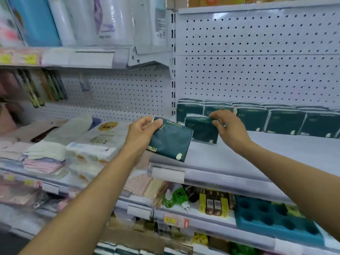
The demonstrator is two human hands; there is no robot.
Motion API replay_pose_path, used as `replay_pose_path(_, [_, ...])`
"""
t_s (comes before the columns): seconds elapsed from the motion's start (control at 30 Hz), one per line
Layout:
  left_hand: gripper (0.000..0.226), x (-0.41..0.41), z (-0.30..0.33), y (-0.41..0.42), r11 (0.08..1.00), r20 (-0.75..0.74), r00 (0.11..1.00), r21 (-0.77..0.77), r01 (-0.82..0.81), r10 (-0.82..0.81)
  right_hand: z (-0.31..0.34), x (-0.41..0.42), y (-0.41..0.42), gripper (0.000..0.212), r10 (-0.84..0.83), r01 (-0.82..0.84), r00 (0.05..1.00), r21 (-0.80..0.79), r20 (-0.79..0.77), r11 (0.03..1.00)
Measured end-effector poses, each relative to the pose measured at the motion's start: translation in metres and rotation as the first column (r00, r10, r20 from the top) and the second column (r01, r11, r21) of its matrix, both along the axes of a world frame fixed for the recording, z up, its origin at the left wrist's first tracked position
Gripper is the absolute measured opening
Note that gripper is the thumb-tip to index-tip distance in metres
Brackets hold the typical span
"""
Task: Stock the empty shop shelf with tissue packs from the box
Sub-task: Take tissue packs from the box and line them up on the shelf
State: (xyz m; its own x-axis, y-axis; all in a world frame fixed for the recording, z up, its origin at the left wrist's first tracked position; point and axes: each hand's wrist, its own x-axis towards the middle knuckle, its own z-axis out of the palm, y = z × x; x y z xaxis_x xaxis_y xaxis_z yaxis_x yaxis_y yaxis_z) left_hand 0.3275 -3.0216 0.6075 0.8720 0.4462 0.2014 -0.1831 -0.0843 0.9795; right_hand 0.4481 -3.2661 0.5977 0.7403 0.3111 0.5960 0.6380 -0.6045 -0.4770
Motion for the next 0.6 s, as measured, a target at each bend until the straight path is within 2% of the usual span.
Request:
replay_pose_path(0.13, [0.027, 0.031, -0.007, 0.007, 0.998, -0.011, 0.999, -0.039, -0.042, 0.042, -0.01, 0.023, 0.011, 0.041, 0.079, -0.08, 0.997, -0.206, -0.012, 0.975])
replay_pose_path(0.2, [0.028, 0.042, -0.011, 0.01, 0.996, -0.011, 0.998, -0.066, -0.058, 0.058, -0.013, 0.034, 0.018, 0.046, 0.043, -0.04, 0.999, -0.279, 0.003, 0.96])
replay_pose_path(0.33, [0.032, 0.062, -0.017, 0.02, 0.996, -0.041, 0.997, -0.064, -0.066, 0.063, -0.014, 0.061, 0.035, 0.044, -0.089, 0.125, 0.988, -0.312, 0.128, 0.942])
replay_pose_path(0.47, [0.037, 0.08, -0.02, 0.029, 0.995, -0.069, 0.996, -0.078, -0.066, 0.061, -0.017, 0.089, 0.051, 0.043, -0.112, 0.172, 0.976, -0.348, 0.186, 0.921])
replay_pose_path(0.6, [0.03, 0.092, -0.022, 0.031, 0.995, -0.088, 0.995, -0.085, -0.058, 0.05, -0.017, 0.107, 0.061, 0.042, -0.12, 0.222, 0.955, -0.383, 0.272, 0.897])
